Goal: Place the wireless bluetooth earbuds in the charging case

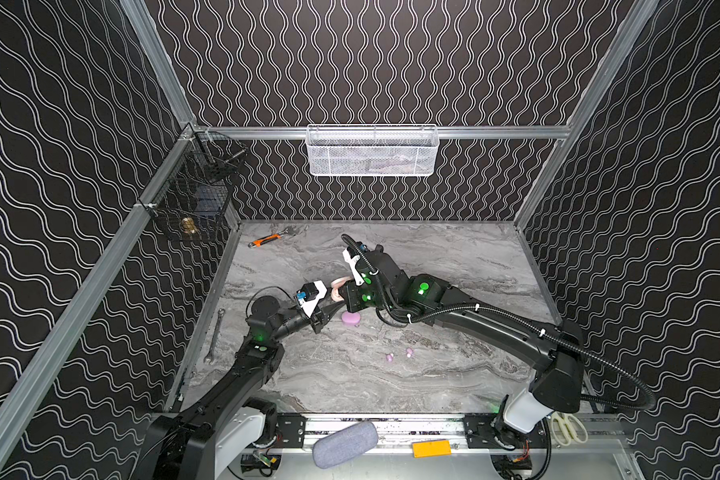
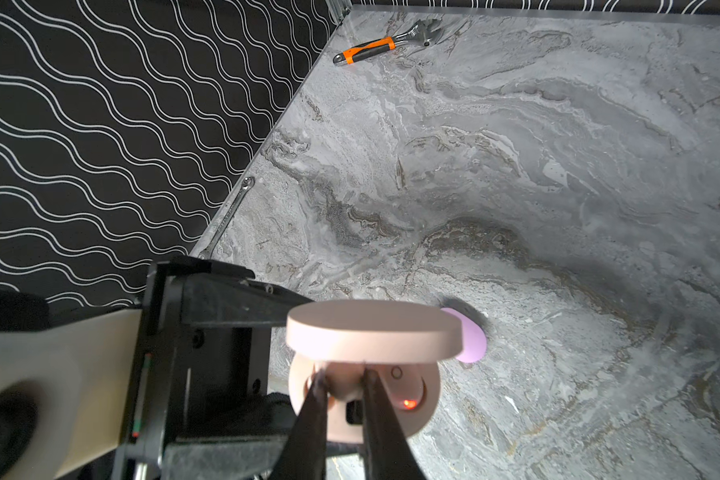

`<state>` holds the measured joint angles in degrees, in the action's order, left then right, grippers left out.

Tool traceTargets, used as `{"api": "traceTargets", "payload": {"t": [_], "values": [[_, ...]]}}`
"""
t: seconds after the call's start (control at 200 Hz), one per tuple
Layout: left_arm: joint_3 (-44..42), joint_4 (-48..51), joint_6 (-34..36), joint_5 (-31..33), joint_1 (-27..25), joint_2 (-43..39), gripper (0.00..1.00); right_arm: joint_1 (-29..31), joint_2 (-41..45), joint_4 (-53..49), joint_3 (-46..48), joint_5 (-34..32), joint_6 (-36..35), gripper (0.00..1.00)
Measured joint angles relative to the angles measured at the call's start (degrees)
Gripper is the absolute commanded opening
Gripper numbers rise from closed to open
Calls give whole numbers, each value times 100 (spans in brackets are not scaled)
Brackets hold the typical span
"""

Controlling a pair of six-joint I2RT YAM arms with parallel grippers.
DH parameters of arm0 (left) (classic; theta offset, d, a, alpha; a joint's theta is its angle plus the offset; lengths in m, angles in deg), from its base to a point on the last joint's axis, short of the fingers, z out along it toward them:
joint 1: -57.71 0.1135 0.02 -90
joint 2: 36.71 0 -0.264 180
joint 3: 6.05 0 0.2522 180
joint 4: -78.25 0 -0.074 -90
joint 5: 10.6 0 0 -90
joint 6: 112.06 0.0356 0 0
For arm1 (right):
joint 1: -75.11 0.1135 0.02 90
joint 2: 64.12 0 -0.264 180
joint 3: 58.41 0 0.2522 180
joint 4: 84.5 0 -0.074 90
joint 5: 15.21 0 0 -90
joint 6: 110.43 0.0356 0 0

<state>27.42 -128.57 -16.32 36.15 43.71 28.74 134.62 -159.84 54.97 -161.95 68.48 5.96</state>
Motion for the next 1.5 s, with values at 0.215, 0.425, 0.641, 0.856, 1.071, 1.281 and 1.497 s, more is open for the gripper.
{"api": "traceTargets", "payload": {"t": [0.215, 0.425, 0.641, 0.856, 1.071, 1.281, 1.497], "values": [[0, -22, -90, -4, 2, 0, 0, -4, 0, -162, -46, -63, -48, 17], [0, -68, -101, -33, 2, -4, 0, -26, 31, -225, -24, -63, -55, 17], [0, -70, -103, -44, 2, -13, 0, -59, 33, -223, -24, -44, -74, 17], [0, -70, -105, -70, 2, -15, 0, -149, 17, -210, -39, -44, -72, 17], [-2, -70, -107, -105, 2, -31, 0, -179, -39, -205, -61, 11, -72, 17], [-24, -63, -107, -131, 2, -31, 0, -190, -37, -190, -22, 83, -68, 17], [-24, -76, -107, -197, 4, -39, 0, -192, 55, -188, 48, 105, -39, 22]]}}
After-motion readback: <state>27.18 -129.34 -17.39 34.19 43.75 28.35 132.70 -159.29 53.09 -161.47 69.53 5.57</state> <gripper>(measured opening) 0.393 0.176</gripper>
